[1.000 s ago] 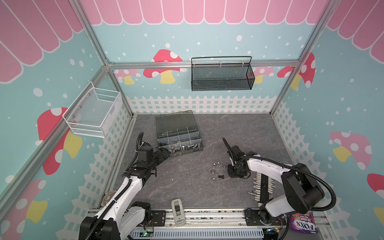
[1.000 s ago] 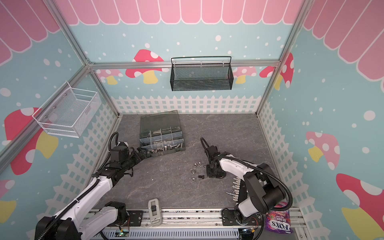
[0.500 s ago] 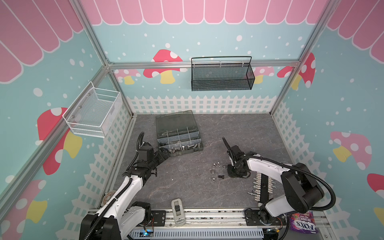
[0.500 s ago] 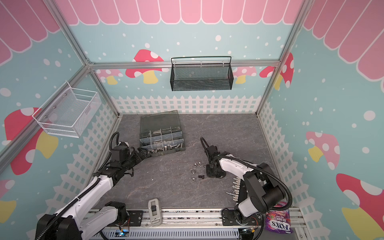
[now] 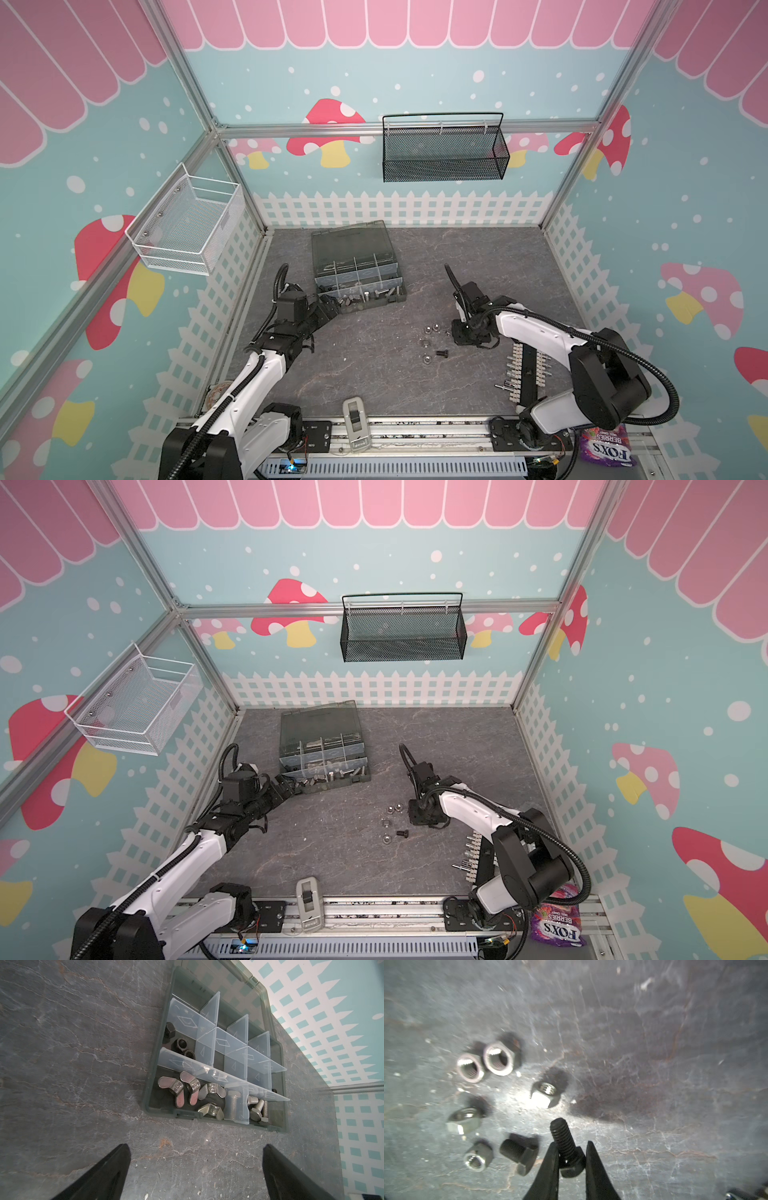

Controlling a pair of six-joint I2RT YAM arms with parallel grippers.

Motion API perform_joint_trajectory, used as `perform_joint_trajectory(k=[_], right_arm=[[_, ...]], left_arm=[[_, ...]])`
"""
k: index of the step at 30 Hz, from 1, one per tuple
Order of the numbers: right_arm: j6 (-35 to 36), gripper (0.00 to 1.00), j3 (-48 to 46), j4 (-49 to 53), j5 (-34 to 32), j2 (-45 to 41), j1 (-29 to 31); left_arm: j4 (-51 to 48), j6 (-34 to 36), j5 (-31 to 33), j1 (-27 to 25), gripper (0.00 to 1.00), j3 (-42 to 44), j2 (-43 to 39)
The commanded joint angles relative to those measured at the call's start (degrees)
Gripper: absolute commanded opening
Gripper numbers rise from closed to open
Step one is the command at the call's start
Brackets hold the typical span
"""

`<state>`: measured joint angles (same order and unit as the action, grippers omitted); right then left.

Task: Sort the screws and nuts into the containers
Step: 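Carry the black bolt with the right gripper over the organizer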

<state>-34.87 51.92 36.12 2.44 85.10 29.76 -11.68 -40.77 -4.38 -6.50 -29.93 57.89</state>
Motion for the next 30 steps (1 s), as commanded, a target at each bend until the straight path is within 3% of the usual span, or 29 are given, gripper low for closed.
perform_joint_trajectory(k=[1,7,20,30], right_arm=[[1.4,0.06,5.3,-1.3,-0.3,0.7,1.0],[3.5,0.06,16.0,-6.8,0.3,7.4,3.2],[9.5,0.03,44.5,-9.0,-0.6,31.8,6.6],[11.8,0.06,57.4,-8.1,-0.4,43.3,7.0]], left_arm=[[0.9,-0.8,-0.3,0.3,1.0,-0.6,0.4],[0.8,-0.9,-0.2,0.3,1.0,-0.4,-0.2],[-0.1,-0.7,-0.1,0.3,1.0,-0.7,-1.0],[-0.8,-0.7,0.4,0.3,1.0,-0.4,-2.1]])
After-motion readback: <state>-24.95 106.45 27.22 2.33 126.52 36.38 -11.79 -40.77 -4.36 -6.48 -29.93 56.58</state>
